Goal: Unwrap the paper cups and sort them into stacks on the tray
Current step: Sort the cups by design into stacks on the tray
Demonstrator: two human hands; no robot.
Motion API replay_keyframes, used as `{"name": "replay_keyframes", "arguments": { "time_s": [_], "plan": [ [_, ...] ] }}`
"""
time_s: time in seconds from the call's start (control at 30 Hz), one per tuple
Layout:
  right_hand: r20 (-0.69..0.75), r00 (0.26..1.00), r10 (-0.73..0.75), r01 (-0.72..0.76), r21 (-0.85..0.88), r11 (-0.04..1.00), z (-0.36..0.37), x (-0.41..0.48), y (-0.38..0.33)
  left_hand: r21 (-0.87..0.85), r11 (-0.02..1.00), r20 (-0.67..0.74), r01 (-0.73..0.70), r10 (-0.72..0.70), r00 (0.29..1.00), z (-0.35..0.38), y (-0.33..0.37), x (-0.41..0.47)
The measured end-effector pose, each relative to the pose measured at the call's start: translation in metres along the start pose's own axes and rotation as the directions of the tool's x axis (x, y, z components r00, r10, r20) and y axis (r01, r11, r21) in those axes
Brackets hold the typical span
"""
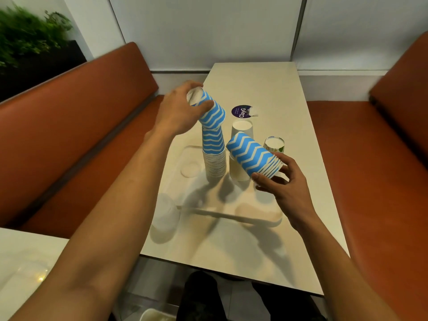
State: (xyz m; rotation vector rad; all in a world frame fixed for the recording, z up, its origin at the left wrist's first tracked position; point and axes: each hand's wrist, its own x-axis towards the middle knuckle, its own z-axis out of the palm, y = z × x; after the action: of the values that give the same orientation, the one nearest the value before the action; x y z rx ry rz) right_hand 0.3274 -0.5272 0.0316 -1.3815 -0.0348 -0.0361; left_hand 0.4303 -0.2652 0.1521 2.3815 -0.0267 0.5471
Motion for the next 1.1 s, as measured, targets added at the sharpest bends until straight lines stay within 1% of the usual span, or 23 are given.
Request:
{"name": "replay_keyframes", "arguments": {
  "time_s": [0.1, 0.17, 0.33, 0.43, 0.47, 0.5, 0.53, 0.57, 0.6, 0.63, 0.67, 0.7, 0.77, 0.8, 0.83, 0.87, 0.9, 0.93, 0.97, 1.1],
  "plan": [
    [0.006, 1.000, 0.001, -0.001, -0.007, 1.000, -0.001, -0.001, 0.000, 0.193, 0.981, 0.096, 0.001, -0.020, 0.995, 0.016, -0.002, 0.003],
    [0.002, 1.000, 0.006, -0.006, -0.011, 1.000, -0.002, -0.002, 0.000, 0.268, 0.963, 0.164, -0.002, -0.044, 0.985, 0.025, -0.005, 0.003],
    [0.006, 1.000, 0.014, -0.014, -0.017, 1.000, -0.007, -0.002, -0.001, 0.341, 0.940, 0.231, -0.016, -0.067, 0.971, 0.044, -0.013, 0.002],
    [0.015, 1.000, 0.020, -0.019, -0.014, 1.000, -0.007, -0.002, -0.003, 0.319, 0.948, 0.311, -0.010, -0.095, 0.946, 0.050, -0.020, -0.001],
    [0.018, 1.000, 0.019, -0.019, -0.010, 1.000, -0.007, -0.001, -0.003, 0.268, 0.963, 0.282, 0.002, -0.080, 0.956, 0.052, -0.022, -0.003],
    [0.020, 1.000, 0.019, -0.019, -0.007, 1.000, -0.008, -0.001, -0.003, 0.172, 0.985, 0.189, 0.022, -0.055, 0.980, 0.053, -0.025, -0.006],
    [0.020, 1.000, 0.022, -0.022, -0.002, 1.000, -0.008, -0.001, -0.004, 0.041, 0.998, 0.043, 0.038, -0.040, 0.998, 0.053, -0.026, -0.010],
    [0.017, 1.000, 0.024, -0.024, 0.006, 1.000, -0.008, -0.001, -0.004, -0.094, 0.995, -0.109, 0.041, -0.052, 0.993, 0.053, -0.025, -0.016],
    [0.013, 1.000, 0.026, -0.027, 0.011, 1.000, -0.008, -0.001, -0.005, -0.208, 0.977, -0.223, 0.038, -0.085, 0.971, 0.052, -0.024, -0.023],
    [0.012, 1.000, 0.028, -0.029, 0.013, 1.000, -0.008, -0.001, -0.005, -0.296, 0.954, -0.272, 0.036, -0.121, 0.955, 0.050, -0.022, -0.031],
    [0.014, 1.000, 0.028, -0.028, 0.014, 0.999, -0.008, -0.001, -0.005, -0.377, 0.925, -0.253, 0.039, -0.143, 0.957, 0.049, -0.020, -0.037],
    [0.018, 0.999, 0.027, -0.027, 0.017, 0.999, -0.008, -0.001, -0.006, -0.461, 0.886, -0.178, 0.051, -0.148, 0.973, 0.047, -0.017, -0.044],
    [0.042, 0.999, 0.025, -0.026, 0.025, 0.999, -0.007, 0.000, -0.008, -0.595, 0.795, 0.073, 0.119, -0.094, 0.993, 0.043, -0.012, -0.054],
    [0.059, 0.998, 0.027, -0.028, 0.029, 0.999, -0.006, 0.000, -0.009, -0.621, 0.766, 0.210, 0.167, -0.044, 0.977, 0.040, -0.011, -0.059],
    [0.076, 0.997, 0.031, -0.033, 0.033, 0.999, -0.004, 0.001, -0.010, -0.623, 0.752, 0.333, 0.216, 0.005, 0.943, 0.037, -0.010, -0.063],
    [0.090, 0.995, 0.035, -0.038, 0.034, 0.999, -0.003, 0.001, -0.011, -0.615, 0.744, 0.431, 0.261, 0.040, 0.902, 0.035, -0.009, -0.066],
    [0.101, 0.994, 0.037, -0.040, 0.033, 0.999, -0.002, 0.002, -0.012, -0.608, 0.737, 0.497, 0.296, 0.063, 0.865, 0.033, -0.009, -0.069],
    [0.108, 0.993, 0.036, -0.040, 0.031, 0.999, 0.000, 0.002, -0.013, -0.604, 0.731, 0.532, 0.316, 0.075, 0.843, 0.031, -0.009, -0.071],
    [0.113, 0.993, 0.035, -0.038, 0.029, 0.999, 0.001, 0.002, -0.014, -0.603, 0.730, 0.541, 0.322, 0.077, 0.838, 0.029, -0.009, -0.072],
    [0.113, 0.993, 0.029, -0.032, 0.025, 0.999, 0.002, 0.000, -0.016, -0.600, 0.734, 0.497, 0.320, 0.029, 0.867, 0.024, -0.006, -0.070]
  ]
}}
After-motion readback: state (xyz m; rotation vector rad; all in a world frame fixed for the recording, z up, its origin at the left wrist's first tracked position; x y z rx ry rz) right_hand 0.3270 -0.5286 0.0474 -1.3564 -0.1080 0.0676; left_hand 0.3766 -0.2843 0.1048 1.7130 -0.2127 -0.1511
